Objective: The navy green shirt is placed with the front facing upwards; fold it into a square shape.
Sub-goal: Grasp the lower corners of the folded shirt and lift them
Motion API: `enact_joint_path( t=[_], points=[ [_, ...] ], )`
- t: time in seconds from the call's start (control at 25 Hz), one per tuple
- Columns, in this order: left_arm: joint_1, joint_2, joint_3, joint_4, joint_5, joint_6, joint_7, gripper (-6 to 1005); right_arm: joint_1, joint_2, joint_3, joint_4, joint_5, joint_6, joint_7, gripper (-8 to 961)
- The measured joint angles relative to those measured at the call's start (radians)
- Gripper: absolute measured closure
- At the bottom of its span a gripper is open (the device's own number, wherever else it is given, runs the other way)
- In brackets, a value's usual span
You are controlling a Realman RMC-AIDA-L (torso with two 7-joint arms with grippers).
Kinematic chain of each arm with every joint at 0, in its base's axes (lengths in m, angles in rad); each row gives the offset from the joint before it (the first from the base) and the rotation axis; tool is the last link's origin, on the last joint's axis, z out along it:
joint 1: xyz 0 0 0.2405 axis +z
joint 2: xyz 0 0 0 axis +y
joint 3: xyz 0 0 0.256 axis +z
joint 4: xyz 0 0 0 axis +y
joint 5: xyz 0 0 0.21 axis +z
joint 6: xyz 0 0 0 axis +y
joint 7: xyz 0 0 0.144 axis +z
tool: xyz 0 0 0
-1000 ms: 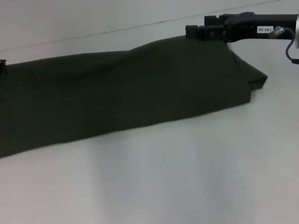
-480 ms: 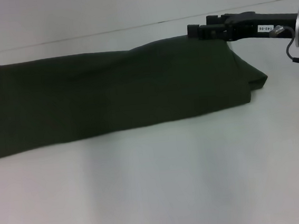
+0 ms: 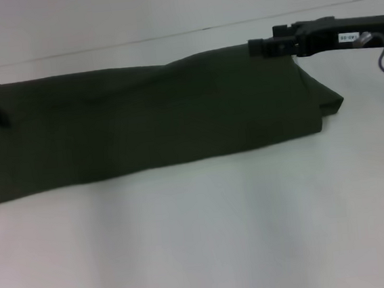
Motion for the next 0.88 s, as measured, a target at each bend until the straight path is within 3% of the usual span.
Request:
enact_joint_path(
  t=[0.28,0.56,0.88],
  points=[
    [0.076,0.033,-0.052,-0.019,-0.099,0.185,0.04,480,-0.004,-0.018,0.0,-0.047,-0.008,-0.075,0.043,50],
    [0.13,0.04,-0.054,-0.013,-0.081,0.182,0.046,486,-0.008,-0.018,0.0,-0.056,-0.015,-0.107,0.048,54],
    [0.14,0.042,-0.055,-0.005,-0.073,0.168,0.056,490,-0.009,-0.014,0.003,-0.051,-0.081,-0.119,0.068,55]
  ],
)
